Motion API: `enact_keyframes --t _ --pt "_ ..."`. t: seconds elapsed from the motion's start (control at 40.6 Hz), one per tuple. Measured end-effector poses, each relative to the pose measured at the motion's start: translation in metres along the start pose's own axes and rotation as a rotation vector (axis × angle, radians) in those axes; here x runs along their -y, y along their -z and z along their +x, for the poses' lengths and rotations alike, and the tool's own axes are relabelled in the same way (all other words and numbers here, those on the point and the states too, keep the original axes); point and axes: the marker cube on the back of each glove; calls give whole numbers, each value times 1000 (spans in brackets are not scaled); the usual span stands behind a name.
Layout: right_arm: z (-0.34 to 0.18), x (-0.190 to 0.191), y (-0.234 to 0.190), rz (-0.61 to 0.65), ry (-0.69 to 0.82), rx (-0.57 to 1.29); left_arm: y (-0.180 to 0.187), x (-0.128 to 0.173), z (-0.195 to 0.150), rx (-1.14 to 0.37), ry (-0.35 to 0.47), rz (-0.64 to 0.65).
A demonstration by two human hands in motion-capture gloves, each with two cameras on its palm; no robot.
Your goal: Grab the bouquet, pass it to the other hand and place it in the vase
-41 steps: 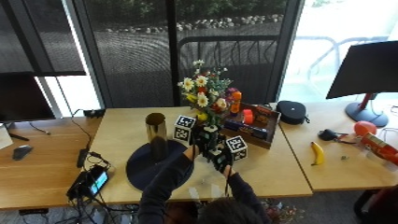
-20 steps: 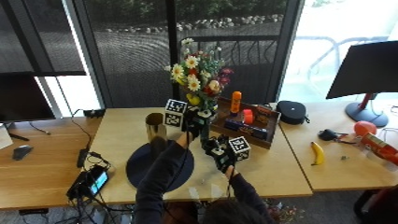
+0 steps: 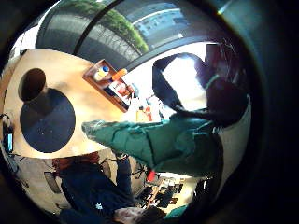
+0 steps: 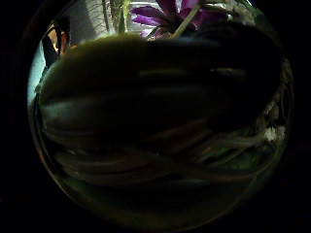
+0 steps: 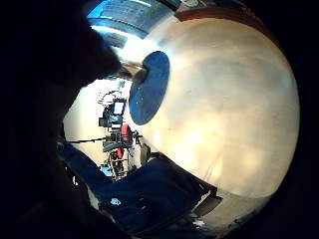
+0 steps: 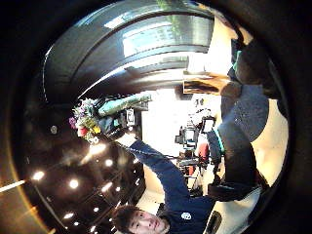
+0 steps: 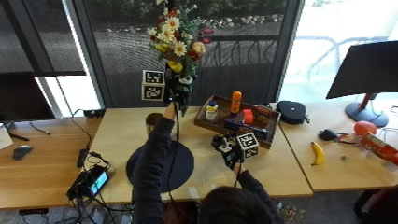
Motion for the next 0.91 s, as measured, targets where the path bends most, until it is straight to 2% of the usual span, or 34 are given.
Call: enact_keyframes --t 0.197,0.295,0.369,0.468,0.591,0.714,0.812,0.911 --pt "-16 3 3 115 141 -181 32 35 6 37 -6 107" --pt "-4 22 11 276 119 -373 46 50 1 57 -3 158" --pt "3 34 18 345 131 -443 57 63 -11 81 8 195" --pt "-2 25 13 224 58 -321 72 78 -30 89 37 231" --pt "-2 25 16 136 123 -242 88 94 -57 53 96 256" --pt "6 35 30 185 156 -292 97 100 -71 30 124 268" --pt "-6 23 26 120 121 -191 100 105 -84 10 146 265" --pt "5 33 34 171 181 -251 102 107 -105 1 168 254"
